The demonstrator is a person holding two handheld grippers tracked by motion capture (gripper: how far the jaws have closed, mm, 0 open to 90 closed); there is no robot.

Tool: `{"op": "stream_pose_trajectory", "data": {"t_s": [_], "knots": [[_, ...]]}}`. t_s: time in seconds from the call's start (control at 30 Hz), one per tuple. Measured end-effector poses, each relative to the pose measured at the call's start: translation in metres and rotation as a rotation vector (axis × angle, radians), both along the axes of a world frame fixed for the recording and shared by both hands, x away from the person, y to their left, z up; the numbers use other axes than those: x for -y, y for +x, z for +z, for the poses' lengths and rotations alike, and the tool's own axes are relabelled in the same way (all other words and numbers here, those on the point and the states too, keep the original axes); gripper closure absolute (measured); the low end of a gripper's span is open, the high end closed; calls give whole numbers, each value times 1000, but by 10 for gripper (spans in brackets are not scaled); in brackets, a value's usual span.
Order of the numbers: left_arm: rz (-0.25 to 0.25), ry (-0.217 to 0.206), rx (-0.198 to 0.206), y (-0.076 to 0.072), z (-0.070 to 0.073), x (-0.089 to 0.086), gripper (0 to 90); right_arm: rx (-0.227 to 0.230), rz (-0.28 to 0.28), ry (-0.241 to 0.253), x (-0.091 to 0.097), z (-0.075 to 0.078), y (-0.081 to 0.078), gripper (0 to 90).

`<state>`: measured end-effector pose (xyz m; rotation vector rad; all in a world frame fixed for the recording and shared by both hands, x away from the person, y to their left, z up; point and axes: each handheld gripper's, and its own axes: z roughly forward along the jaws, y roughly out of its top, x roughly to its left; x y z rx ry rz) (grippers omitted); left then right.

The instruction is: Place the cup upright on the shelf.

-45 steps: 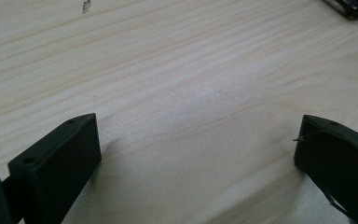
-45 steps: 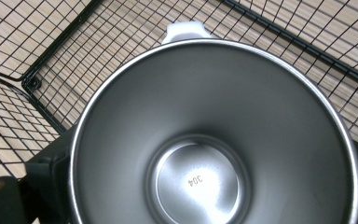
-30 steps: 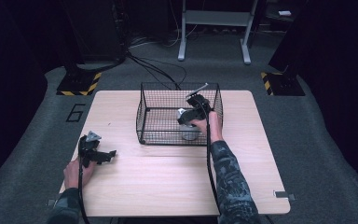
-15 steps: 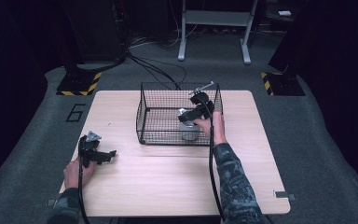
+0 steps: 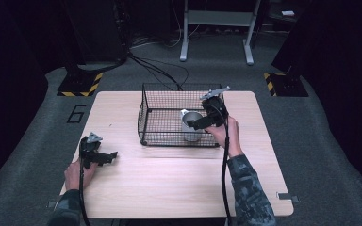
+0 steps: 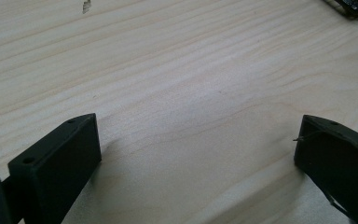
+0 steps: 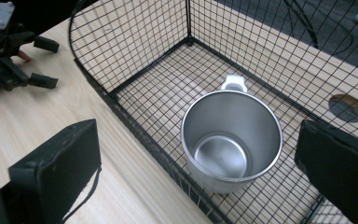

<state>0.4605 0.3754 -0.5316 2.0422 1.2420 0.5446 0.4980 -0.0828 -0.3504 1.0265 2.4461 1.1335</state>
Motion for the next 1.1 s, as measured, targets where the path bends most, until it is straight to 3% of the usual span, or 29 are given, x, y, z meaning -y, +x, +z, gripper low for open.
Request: {"op": "stream_pose_trajectory", "data": {"t_s": [0.3,0.57,0.63,0.83,0.97,1.03,1.1], "knots": [[0,0,0,0,0,0,3,81,-12,-14,26,3,-44,0],[0,1,0,0,0,0,3,98,-79,-24,66,-17,-75,0],[-4,3,-8,0,1,0,3,98,-106,-16,79,-27,-82,0],[-1,2,-3,0,0,0,3,27,-208,-1,120,-67,-97,0],[0,2,-1,0,0,0,3,4,-285,5,150,-101,-106,0],[1,0,0,0,0,0,3,-22,-323,18,163,-119,-109,0],[1,0,0,0,0,0,3,-62,-369,-3,174,-138,-110,0]]}}
